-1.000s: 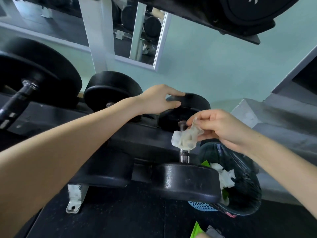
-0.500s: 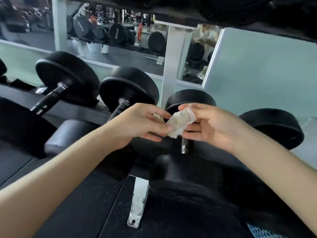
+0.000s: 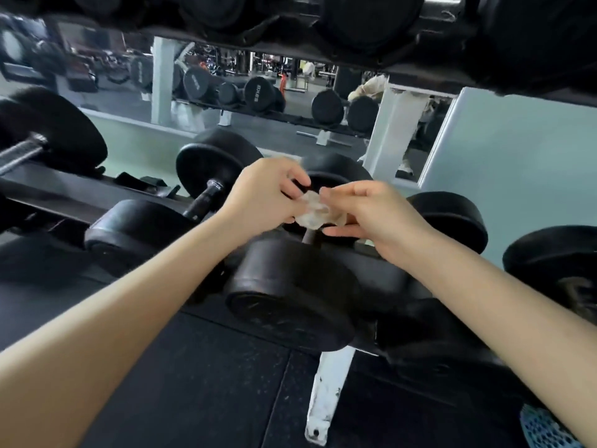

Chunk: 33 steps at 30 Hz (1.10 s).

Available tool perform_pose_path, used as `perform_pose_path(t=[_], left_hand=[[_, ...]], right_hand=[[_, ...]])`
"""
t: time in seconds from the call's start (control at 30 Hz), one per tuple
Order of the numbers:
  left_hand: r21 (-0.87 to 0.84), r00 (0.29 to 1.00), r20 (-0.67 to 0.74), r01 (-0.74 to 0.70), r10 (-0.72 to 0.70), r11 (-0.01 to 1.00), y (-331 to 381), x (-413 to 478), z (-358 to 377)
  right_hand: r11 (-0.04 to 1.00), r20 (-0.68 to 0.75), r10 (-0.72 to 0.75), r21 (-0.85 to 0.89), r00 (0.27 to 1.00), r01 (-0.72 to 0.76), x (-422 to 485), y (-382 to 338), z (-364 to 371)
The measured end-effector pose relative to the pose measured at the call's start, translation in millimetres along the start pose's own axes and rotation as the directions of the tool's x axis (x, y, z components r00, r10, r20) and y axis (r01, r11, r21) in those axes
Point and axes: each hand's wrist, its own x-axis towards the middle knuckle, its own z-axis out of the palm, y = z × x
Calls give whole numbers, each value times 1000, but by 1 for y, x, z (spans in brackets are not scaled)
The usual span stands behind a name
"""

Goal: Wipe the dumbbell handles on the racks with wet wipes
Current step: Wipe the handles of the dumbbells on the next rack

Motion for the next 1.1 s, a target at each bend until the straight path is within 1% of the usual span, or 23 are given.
perform_pose_path(t=[0.13,0.23,0.3,0.33,0.37,0.4,0.43,0.47,0.5,0.53,0.57,0.63,0.7,0.73,0.77,0.83,0.87,0.9,0.93,0.97,1.0,1.03,1.1], left_hand=[[-147,996,88,17,-4,989,-2,25,-9],[-213,984,175,57,-20,975,-6,38,-10],[-125,992,126,36,-21,992,-18,48,-8],[-24,997,73,6,-4,1000,-25,53,-5],[96,999,28,-22,20,995,-33,59,-3],[212,999,-3,-39,41,976,-40,63,1],[299,998,-15,-54,61,953,-47,67,4],[363,996,-14,-74,85,929,-53,71,7],[414,993,-15,-102,118,905,-58,76,9],[454,987,-19,-133,159,881,-61,81,10],[475,981,-21,-159,192,865,-64,88,10],[469,979,14,-187,204,863,-66,103,10],[430,982,87,-187,166,883,-66,116,9],[404,982,130,-179,138,897,-65,121,8],[369,978,179,-171,111,913,-65,125,5],[276,962,263,-146,72,950,-65,128,1],[227,957,282,-133,66,965,-64,128,0],[191,957,284,-124,66,974,-63,128,0],[170,959,274,-118,68,978,-63,129,3],[160,965,253,-113,70,981,-63,130,6],[154,972,224,-103,67,983,-63,131,10],[149,979,194,-86,56,985,-63,131,13],[123,987,154,-53,33,991,-63,132,16]], right_hand=[[996,17,-59,-69,998,60,15,-12,15],[958,-104,-106,-276,989,74,31,-4,9],[890,-134,-158,-449,978,82,43,7,-2],[835,-128,-189,-544,974,90,49,12,-6],[752,-113,-219,-653,969,94,55,19,-10],[638,-89,-254,-764,963,98,58,26,-10],[491,-49,-299,-864,953,110,61,32,-9],[343,9,-339,-930,941,132,63,39,-7],[231,76,-354,-959,932,166,65,46,-5],[171,135,-348,-964,928,205,67,52,-3],[166,173,-338,-956,925,240,69,56,-2],[208,242,-354,-922,903,328,73,68,-2],[329,241,-392,-864,888,381,71,74,1],[368,246,-429,-831,869,417,70,76,2],[415,261,-418,-798,870,438,69,77,2],[499,361,-294,-732,885,464,63,72,-4],[535,429,-212,-701,878,471,61,71,-7],[547,504,-154,-673,850,498,57,69,-8],[531,553,-146,-656,820,536,55,67,-8],[470,594,-153,-659,790,587,56,65,-9],[381,626,-164,-672,762,635,60,64,-10],[313,617,-187,-700,765,641,66,64,-11],[332,473,-262,-774,841,539,79,62,-10]])
